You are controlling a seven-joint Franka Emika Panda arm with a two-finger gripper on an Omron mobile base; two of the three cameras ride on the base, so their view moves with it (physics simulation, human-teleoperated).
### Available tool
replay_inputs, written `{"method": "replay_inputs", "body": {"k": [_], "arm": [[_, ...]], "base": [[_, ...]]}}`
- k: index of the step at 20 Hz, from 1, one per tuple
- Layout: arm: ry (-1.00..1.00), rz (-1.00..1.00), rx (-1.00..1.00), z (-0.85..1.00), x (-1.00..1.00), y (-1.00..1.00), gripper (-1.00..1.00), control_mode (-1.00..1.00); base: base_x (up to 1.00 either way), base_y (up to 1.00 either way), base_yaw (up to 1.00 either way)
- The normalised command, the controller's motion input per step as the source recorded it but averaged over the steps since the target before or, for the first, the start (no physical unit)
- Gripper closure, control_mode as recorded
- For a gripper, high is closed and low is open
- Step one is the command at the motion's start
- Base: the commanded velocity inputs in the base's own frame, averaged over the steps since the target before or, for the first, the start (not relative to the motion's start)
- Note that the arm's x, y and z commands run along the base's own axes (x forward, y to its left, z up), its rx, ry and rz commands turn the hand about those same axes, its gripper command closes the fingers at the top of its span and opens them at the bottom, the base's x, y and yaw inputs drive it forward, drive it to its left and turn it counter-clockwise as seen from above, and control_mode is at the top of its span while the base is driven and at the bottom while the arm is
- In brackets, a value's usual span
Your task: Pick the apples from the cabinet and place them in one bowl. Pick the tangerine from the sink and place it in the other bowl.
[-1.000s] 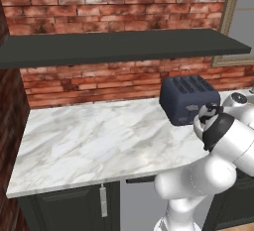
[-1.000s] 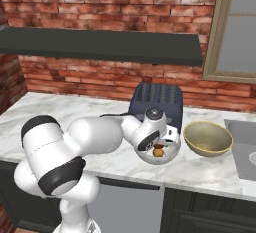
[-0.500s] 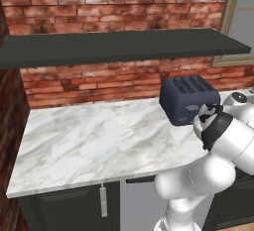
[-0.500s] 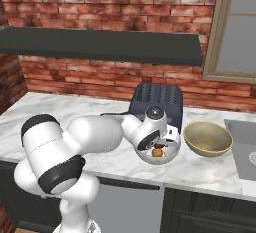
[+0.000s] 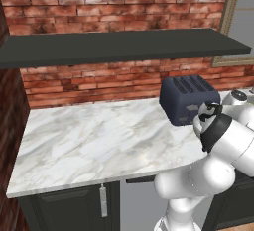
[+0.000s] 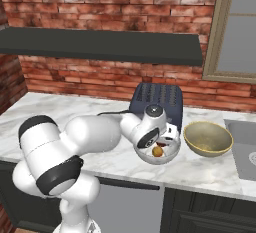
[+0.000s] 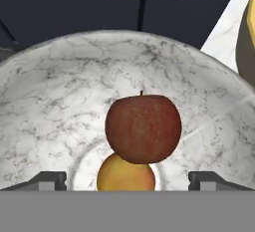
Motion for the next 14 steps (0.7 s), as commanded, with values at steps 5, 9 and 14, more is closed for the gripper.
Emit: {"method": "replay_inputs", "body": {"k": [5, 9, 14], "arm": [[0.0, 0.0, 0.0, 0.42, -0.03, 0.17, -1.0, -1.0], [0.0, 0.0, 0.0, 0.17, -0.29, 0.24, -1.0, -1.0], [-0.05, 0.0, 0.0, 0.03, -0.61, 0.4, -1.0, -1.0]], "base": [[0.0, 0.0, 0.0], [0.0, 0.0, 0.0], [0.0, 0.0, 0.0]]}}
